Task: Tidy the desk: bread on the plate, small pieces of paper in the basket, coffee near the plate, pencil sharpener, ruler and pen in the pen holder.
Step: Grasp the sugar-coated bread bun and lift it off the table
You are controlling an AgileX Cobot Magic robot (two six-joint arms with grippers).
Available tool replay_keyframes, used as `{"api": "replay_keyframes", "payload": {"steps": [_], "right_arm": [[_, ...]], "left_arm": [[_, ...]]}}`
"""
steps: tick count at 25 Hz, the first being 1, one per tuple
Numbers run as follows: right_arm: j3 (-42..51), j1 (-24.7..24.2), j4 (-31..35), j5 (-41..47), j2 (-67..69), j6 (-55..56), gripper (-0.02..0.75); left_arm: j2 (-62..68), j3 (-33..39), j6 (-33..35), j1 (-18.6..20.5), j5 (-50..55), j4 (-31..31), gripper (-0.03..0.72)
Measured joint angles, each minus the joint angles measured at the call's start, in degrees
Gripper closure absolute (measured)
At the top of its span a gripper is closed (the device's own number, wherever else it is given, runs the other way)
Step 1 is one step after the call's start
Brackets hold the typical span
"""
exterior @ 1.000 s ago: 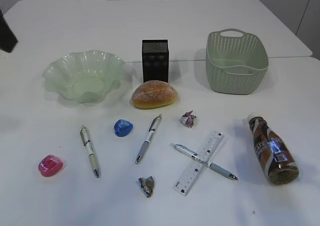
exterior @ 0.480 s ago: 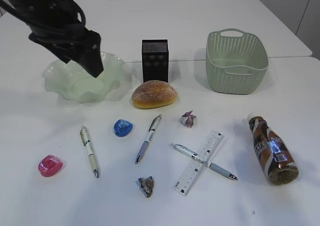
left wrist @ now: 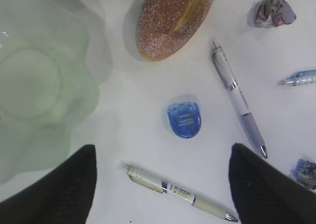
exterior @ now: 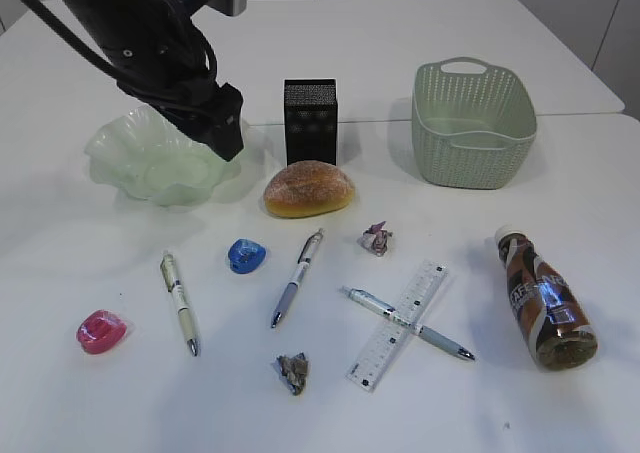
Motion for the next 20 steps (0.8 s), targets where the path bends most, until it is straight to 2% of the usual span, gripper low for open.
{"api": "replay_keyframes", "payload": {"steps": [7, 13, 20], "right_arm": [[0.0, 0.0, -0.78, -0.04, 0.1, 0.0, 0.187], [0.0, 0.0, -0.91, -0.04, 0.46, 0.0, 0.187], [0.0, 0.0, -0.91, -0.13, 0.48, 0.0, 0.187]], "left_arm": [[0.49, 0.0, 0.0, 0.0, -2.36, -0.91, 0.109], [3.89, -0.54, 0.0, 0.0, -2.71, -0.8, 0.068], [10.23, -7.44, 1.07, -1.37, -2.99, -0.59, 0.066]]}}
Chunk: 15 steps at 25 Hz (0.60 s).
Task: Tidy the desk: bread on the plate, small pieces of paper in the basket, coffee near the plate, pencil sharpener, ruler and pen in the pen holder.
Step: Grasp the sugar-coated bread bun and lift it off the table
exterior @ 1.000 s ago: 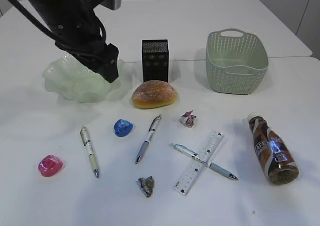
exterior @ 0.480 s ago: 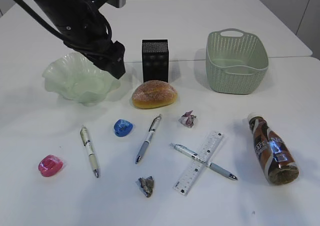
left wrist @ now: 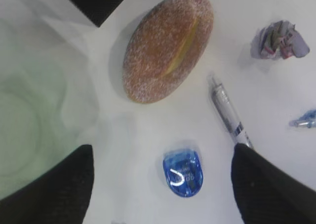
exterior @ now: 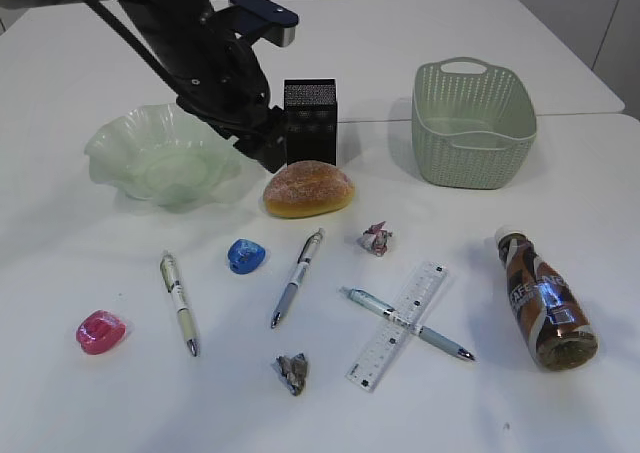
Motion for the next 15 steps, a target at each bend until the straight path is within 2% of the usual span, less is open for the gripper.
{"api": "replay_keyframes", "payload": {"steps": [4, 15], "right_arm": [[0.0, 0.0, -0.04, -0.35, 0.44, 0.0, 0.187], [0.0, 0.0, -0.04, -0.84, 0.55, 0.0, 0.187]], "left_arm": [[3.36, -2.95, 0.52, -1.14, -1.61, 0.0, 0.078], [8.32, -3.21, 1.32, -1.37, -6.35, 0.0, 0.099]]}}
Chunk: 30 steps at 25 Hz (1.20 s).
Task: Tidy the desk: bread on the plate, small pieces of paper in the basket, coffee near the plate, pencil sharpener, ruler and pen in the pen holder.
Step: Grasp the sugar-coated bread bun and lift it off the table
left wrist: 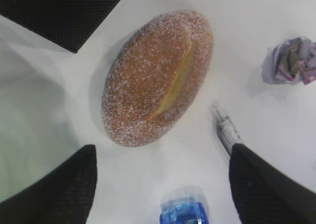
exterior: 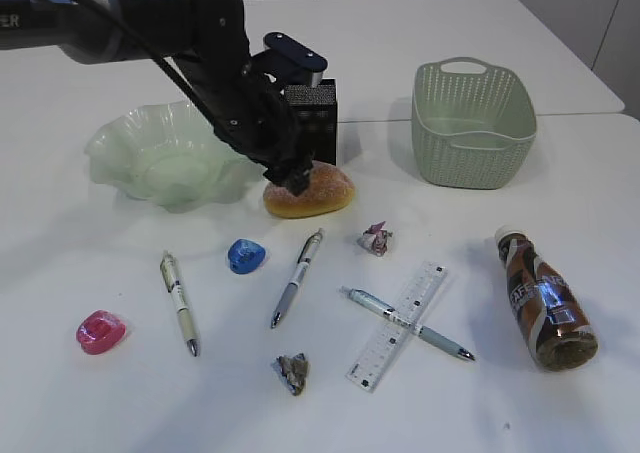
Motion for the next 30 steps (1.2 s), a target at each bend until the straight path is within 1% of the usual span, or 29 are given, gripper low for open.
{"api": "replay_keyframes", "payload": {"steps": [9, 19, 30], "right_arm": [[0.0, 0.0, 0.0, 0.0, 0.0, 0.0, 0.187], [0.0, 0.0, -0.63, 0.1, 0.0, 0.0, 0.187], [0.0, 0.0, -1.97, -0.12, 0.0, 0.0, 0.187]], "left_arm": [[2.89, 0.0, 0.37, 0.0, -3.76, -0.11, 0.056], [4.17, 0.0, 0.6, 0.0, -11.35, -0.11, 0.055], [7.09, -0.69, 0.6, 0.0, -14.62, -0.2, 0.058]]}}
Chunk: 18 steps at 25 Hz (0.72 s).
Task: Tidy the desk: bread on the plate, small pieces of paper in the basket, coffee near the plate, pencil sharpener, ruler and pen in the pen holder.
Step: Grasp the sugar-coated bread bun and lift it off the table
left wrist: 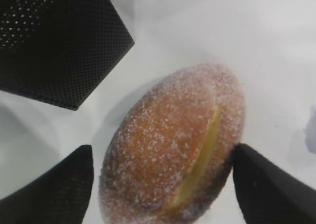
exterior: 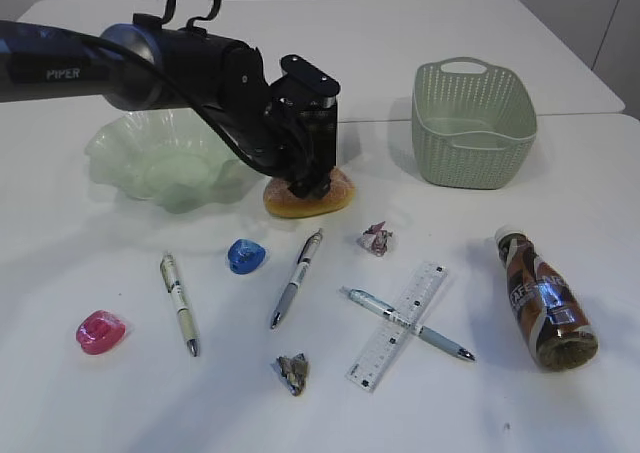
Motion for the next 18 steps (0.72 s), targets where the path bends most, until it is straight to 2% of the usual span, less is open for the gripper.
{"api": "replay_keyframes", "payload": {"steps": [18], "right_arm": [[0.0, 0.0, -1.87, -0.77, 0.0, 0.0, 0.187]], "left_arm": [[2.81, -2.86, 0.26, 0.0, 0.95, -3.45, 0.094]]}}
